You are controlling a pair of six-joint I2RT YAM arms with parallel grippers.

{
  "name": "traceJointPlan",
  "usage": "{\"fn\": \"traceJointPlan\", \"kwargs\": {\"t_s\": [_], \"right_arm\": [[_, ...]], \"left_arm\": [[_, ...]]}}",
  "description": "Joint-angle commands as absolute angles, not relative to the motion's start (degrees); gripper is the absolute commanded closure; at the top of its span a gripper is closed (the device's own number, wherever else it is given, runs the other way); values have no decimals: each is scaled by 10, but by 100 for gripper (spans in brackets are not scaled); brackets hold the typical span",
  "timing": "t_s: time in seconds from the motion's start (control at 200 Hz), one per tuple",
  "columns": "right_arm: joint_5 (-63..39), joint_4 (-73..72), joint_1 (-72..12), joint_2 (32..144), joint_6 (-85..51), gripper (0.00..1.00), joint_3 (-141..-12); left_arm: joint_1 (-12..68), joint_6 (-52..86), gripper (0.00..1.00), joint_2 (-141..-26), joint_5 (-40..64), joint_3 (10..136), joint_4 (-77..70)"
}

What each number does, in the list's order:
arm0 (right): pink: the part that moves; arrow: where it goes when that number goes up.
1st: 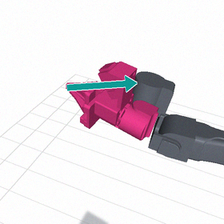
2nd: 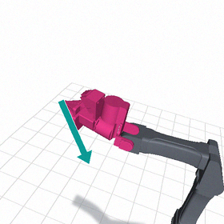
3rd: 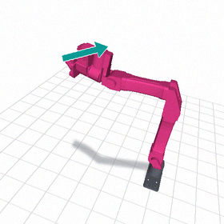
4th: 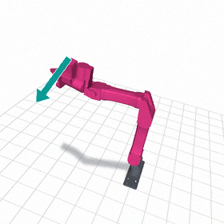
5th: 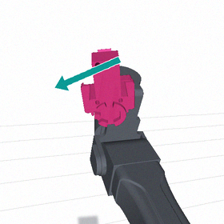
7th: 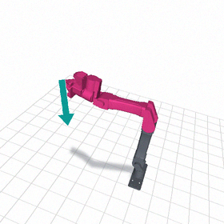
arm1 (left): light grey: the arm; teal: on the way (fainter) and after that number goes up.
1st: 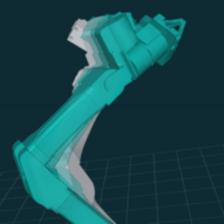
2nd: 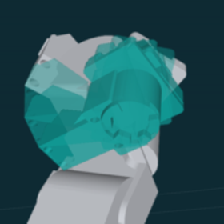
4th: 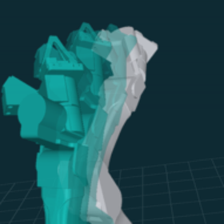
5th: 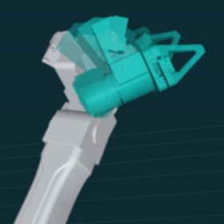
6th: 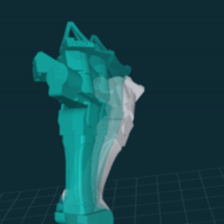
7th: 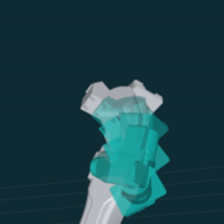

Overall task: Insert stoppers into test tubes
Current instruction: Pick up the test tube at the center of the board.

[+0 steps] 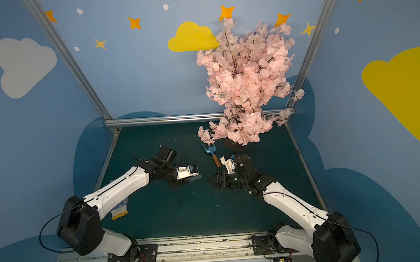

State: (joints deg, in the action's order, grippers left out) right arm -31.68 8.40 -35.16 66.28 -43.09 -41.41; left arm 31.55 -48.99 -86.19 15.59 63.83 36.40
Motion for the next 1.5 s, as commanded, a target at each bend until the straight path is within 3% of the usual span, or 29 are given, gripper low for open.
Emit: {"fn": "traceJointPlan", "kwargs": {"t_s": [0.0,0.431,1.096,1.302,1.432,1.497], "right_arm": [[-365,65,-349,702,-431,33,-450],[-408,22,-349,781,-441,38,-481],[-431,-37,-380,844,-472,67,-490],[-433,-28,-381,838,-471,83,-489],[-438,-26,-381,835,-471,90,-488],[-441,-27,-381,833,-471,92,-488]], "left_arm": [[324,-484,93,-845,185,636,366],[350,-493,94,-842,200,636,367],[362,-499,94,-855,182,638,371],[364,-499,94,-854,180,638,372],[364,-500,90,-853,176,638,373],[363,-500,80,-849,172,635,370]]}}
